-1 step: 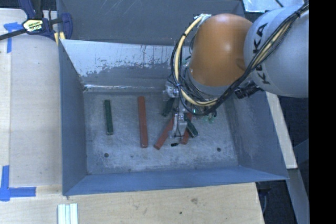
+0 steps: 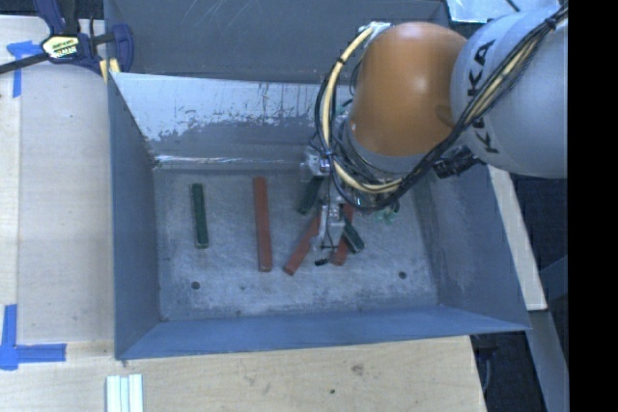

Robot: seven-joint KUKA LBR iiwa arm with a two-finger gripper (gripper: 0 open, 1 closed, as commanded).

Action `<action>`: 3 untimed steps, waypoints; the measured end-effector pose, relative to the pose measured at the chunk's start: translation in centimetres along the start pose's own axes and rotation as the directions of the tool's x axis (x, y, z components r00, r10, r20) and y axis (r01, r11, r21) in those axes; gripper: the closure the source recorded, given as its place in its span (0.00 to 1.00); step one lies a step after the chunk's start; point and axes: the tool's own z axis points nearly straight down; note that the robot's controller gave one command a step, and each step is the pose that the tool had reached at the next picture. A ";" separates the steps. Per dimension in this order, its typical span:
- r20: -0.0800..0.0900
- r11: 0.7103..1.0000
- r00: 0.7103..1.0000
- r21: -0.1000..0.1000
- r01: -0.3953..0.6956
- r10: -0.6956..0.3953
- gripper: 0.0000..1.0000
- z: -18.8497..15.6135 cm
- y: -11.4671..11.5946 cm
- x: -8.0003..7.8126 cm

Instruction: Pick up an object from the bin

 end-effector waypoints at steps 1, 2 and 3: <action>0.005 0.996 0.996 0.000 0.084 -0.084 0.00 3.2 -0.9 -0.6; 0.000 0.937 0.937 0.001 0.351 -0.351 0.00 7.6 0.0 -2.2; 0.000 0.904 0.904 0.000 0.427 -0.427 1.00 11.2 -3.6 0.1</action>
Offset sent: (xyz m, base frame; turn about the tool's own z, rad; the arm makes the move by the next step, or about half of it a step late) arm 0.0362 0.0109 -0.1127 -0.5385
